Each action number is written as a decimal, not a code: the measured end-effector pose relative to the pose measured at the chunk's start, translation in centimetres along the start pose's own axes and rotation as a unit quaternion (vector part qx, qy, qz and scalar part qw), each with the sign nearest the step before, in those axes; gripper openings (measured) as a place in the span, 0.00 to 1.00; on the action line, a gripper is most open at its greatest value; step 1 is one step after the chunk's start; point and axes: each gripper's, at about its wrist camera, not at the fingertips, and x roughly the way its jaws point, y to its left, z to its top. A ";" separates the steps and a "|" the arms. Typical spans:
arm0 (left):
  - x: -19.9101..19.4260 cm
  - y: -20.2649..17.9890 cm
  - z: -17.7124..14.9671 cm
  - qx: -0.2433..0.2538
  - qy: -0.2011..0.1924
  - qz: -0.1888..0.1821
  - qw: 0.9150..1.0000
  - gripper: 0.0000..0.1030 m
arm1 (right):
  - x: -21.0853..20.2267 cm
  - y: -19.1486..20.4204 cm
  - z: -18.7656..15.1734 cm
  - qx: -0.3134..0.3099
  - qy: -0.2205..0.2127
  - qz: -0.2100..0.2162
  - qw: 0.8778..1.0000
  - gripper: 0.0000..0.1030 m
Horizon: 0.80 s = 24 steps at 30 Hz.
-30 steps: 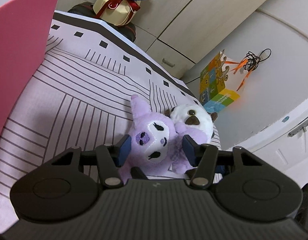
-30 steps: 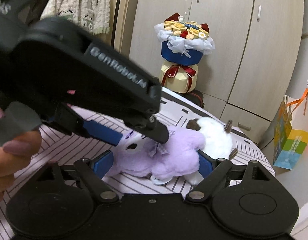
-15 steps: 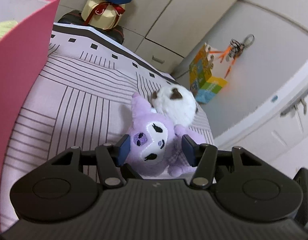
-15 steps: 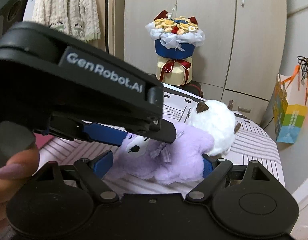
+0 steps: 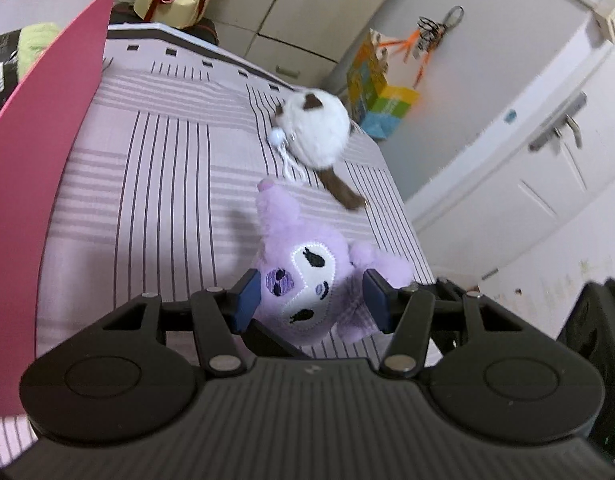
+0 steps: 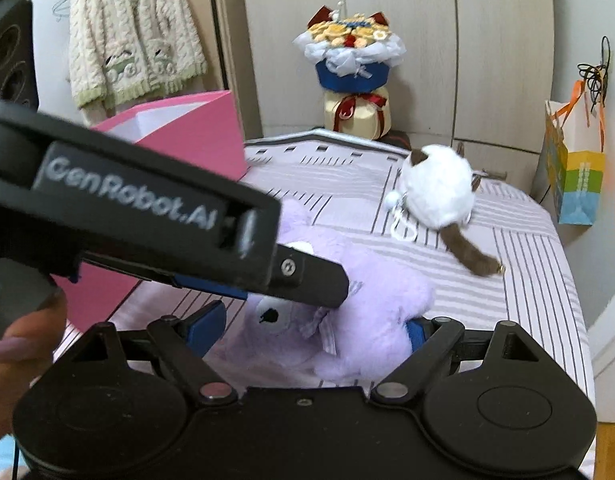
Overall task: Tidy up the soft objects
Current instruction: 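Lift the purple plush with both grippers and lower it into the pink box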
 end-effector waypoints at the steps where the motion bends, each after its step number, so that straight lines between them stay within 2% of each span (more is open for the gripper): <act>1: -0.5 0.0 -0.4 0.003 0.001 -0.003 1.000 0.52 | -0.3 0.2 0.1 0.000 0.001 0.004 1.000 0.87; 12: -5.7 -0.1 -4.2 0.014 -0.012 -0.025 1.000 0.52 | -4.6 3.5 -0.7 -0.024 0.012 0.026 0.999 0.85; 18: -8.5 -0.8 -5.1 0.035 -0.016 -0.031 0.999 0.53 | -7.0 5.2 0.0 -0.030 0.021 0.040 0.999 0.85; 24: -12.0 -0.5 -5.5 0.036 -0.027 -0.037 0.998 0.53 | -9.2 7.6 1.1 -0.055 0.010 0.065 0.996 0.85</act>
